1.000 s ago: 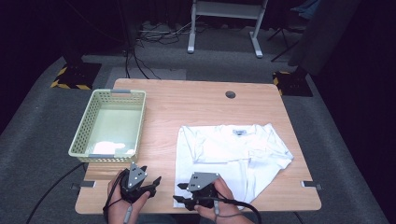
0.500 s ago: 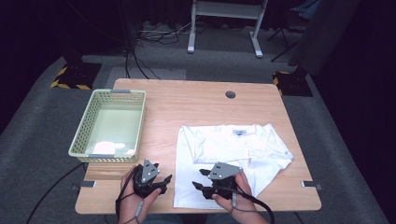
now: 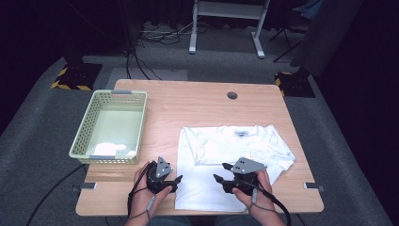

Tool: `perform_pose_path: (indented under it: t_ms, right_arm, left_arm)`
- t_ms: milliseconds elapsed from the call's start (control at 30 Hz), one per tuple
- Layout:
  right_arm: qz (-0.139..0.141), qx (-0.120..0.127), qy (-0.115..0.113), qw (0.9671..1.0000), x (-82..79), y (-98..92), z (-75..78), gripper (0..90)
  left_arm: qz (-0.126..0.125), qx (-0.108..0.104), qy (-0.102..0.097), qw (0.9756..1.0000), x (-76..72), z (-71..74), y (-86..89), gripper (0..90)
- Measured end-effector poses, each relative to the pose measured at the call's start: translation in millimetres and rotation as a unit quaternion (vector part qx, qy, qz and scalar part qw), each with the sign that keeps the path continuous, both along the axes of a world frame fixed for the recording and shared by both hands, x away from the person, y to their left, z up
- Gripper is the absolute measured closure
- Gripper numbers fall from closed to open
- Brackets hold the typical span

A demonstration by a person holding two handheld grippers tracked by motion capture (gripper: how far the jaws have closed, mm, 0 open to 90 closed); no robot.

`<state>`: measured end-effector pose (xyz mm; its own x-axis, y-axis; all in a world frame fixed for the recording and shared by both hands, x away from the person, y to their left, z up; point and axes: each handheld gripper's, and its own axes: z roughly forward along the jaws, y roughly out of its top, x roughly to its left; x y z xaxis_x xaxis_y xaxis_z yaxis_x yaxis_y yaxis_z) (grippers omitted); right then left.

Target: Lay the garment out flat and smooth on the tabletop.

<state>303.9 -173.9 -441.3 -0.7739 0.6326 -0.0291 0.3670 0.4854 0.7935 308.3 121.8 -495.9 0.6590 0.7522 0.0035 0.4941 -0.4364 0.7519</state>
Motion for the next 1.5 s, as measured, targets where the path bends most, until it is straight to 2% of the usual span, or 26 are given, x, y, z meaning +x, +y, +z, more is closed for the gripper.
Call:
perform_pose_path:
  t_ms: [167,233,300,433,600,733,1000,1200,1367,1500]
  right_arm:
    - [-0.025,-0.002,0.000,0.9997,5.7,-16.9,-0.3,46.0]
    - [-0.035,-0.002,0.001,0.9994,8.6,-23.8,0.0,45.4]
    - [-0.045,-0.004,-0.001,0.9990,12.4,-30.7,0.2,44.5]
    - [-0.069,-0.008,-0.001,0.9976,20.6,-43.7,0.0,44.2]
    - [-0.101,-0.014,0.000,0.9947,32.3,-60.1,-0.2,44.3]
    - [-0.132,-0.026,0.000,0.9910,44.4,-72.6,-1.5,44.3]
    - [-0.166,-0.032,0.015,0.9855,64.7,-87.6,-12.9,45.5]
    - [-0.176,-0.042,0.025,0.9831,75.8,-91.7,-23.4,49.7]
    - [-0.172,-0.059,0.033,0.9827,81.3,-86.3,-33.4,51.2]
    - [-0.174,-0.073,0.042,0.9810,84.6,-83.1,-41.6,53.8]
  left_arm:
    - [0.001,0.026,0.014,0.9996,3.6,-6.5,-3.0,34.4]
    - [0.002,0.020,0.016,0.9997,4.0,-7.2,-1.2,34.5]
    - [-0.007,0.025,0.010,0.9996,3.9,-7.1,1.1,35.5]
    - [-0.009,0.024,0.012,0.9996,3.2,-7.0,4.1,37.1]
    - [-0.011,0.031,0.015,0.9993,1.1,-5.3,7.6,39.1]
    - [-0.011,0.035,0.017,0.9992,-1.9,-4.6,10.5,39.4]
    - [-0.014,0.041,0.025,0.9988,-8.9,-2.5,14.5,43.2]
    - [0.002,0.027,0.045,0.9986,-9.6,-2.2,19.4,42.1]
    - [0.010,0.028,0.038,0.9989,-9.6,-2.1,20.0,36.8]
    - [0.013,0.024,0.033,0.9991,-10.6,0.1,19.9,34.3]
